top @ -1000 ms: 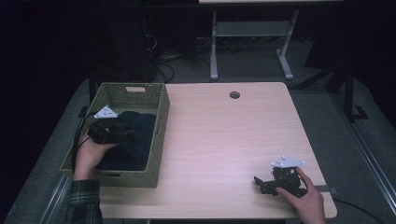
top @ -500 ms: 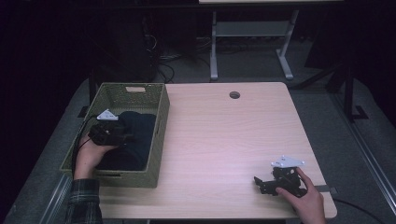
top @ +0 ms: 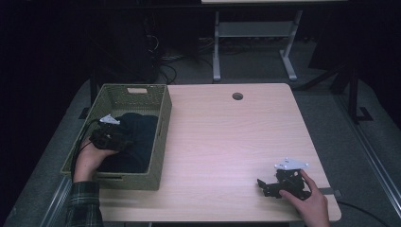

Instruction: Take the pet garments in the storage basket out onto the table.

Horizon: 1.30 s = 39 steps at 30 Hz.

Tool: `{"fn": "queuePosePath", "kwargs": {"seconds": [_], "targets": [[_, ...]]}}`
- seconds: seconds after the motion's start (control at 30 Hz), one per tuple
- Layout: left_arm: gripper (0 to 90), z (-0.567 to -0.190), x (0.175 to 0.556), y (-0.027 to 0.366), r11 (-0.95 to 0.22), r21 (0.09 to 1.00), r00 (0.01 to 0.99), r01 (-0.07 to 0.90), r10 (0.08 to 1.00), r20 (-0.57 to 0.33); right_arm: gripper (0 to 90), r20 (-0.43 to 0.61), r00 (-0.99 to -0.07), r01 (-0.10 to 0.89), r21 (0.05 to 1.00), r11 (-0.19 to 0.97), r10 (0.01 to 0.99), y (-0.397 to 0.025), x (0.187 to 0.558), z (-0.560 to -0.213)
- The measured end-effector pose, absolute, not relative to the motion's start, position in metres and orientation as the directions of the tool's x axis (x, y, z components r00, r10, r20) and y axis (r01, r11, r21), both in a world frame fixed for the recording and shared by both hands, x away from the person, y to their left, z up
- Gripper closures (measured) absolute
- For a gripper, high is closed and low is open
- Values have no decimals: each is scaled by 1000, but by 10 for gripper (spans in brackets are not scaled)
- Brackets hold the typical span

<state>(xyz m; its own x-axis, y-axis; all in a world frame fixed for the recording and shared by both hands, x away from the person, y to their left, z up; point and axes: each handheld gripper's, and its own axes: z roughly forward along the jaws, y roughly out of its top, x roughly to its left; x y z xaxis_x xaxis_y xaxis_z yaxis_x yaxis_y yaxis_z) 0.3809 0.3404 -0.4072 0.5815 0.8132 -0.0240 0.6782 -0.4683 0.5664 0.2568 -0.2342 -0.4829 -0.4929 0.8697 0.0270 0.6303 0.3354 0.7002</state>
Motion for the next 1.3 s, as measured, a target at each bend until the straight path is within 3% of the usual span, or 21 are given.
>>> {"fn": "queuePosePath", "kwargs": {"seconds": [0.17,0.27,0.43,0.53,1.3], "targets": [[380,-411,382,339,-474,538,580,696,814,-33,4,26,-494,630,700,336,869,-234,257,-483],[457,-412,382,339,-481,523,586,703,809,-44,4,27,-493,630,700,336,870,-234,257,-483],[657,-413,381,337,-484,500,590,718,804,-70,4,27,-493,630,700,335,870,-234,257,-483],[708,-411,382,338,-450,496,562,743,821,-97,4,27,-493,630,700,336,870,-234,257,-483],[756,-370,369,349,-295,695,533,656,832,-151,5,26,-493,630,700,336,869,-234,257,-483]]}}
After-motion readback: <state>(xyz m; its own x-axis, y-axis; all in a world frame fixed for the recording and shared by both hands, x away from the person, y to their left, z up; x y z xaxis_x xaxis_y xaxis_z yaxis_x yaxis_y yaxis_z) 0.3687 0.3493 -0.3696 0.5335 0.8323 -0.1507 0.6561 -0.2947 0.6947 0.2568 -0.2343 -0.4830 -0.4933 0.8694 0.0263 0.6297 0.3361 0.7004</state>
